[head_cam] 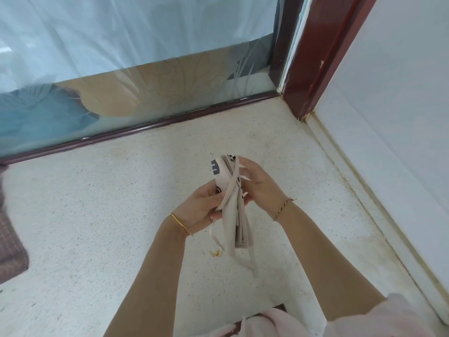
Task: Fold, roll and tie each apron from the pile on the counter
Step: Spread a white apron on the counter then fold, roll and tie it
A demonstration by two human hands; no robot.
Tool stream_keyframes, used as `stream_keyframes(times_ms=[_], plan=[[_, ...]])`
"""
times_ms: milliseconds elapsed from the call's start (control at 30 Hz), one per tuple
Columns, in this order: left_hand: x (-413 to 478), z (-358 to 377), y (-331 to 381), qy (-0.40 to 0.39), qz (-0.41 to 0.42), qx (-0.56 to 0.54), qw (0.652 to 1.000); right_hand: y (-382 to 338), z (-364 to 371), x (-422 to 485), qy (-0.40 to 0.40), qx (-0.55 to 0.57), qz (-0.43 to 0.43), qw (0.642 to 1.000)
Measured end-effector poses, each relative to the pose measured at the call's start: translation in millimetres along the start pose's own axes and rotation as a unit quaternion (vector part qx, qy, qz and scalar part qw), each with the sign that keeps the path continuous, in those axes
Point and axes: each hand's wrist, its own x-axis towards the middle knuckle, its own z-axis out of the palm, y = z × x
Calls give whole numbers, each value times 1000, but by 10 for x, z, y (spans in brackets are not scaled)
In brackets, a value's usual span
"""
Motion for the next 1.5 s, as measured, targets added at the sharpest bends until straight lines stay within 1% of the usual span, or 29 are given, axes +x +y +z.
stream_keyframes(times_ms=[100,233,333,500,533,667,733,900,967,1100,1167,1200,1267,1300,1333,1367,1433,1500], plan=[[-14,-51,11,10,3,-4,1000,0,3,-16,22,-28,-5,999],[-12,-102,-21,54,7,-33,998,-14,-28,-108,71,-39,16,997],[34,-44,-58,90,19,-32,995,-22,40,-180,90,-80,2,993],[88,44,-84,128,30,-63,989,17,125,-220,146,-86,0,986],[95,50,-93,134,29,-67,988,24,130,-216,148,-72,7,986],[111,19,-133,141,32,-60,988,17,159,-209,122,74,67,987],[100,44,-113,132,29,-53,989,16,163,-203,118,96,80,985],[113,46,-91,123,27,-12,992,46,206,-163,158,112,98,976],[133,37,-81,121,32,6,992,49,222,-157,161,124,109,973],[151,51,-67,116,43,-4,992,34,248,-162,136,203,122,962],[143,70,-67,113,52,-10,992,61,276,-143,130,251,160,946],[141,79,-67,114,58,-9,992,77,291,-128,113,296,189,929],[135,105,-51,117,65,13,991,45,304,-152,57,407,257,875],[133,112,-42,118,64,33,990,23,297,-179,28,448,273,851],[130,107,-39,118,61,54,990,12,283,-199,1,468,274,840],[124,100,-40,116,58,72,989,-10,268,-224,-19,466,271,842],[112,91,-50,112,58,88,988,-28,241,-251,-51,434,268,859],[108,89,-57,112,57,91,988,-11,211,-233,-64,406,265,872]])
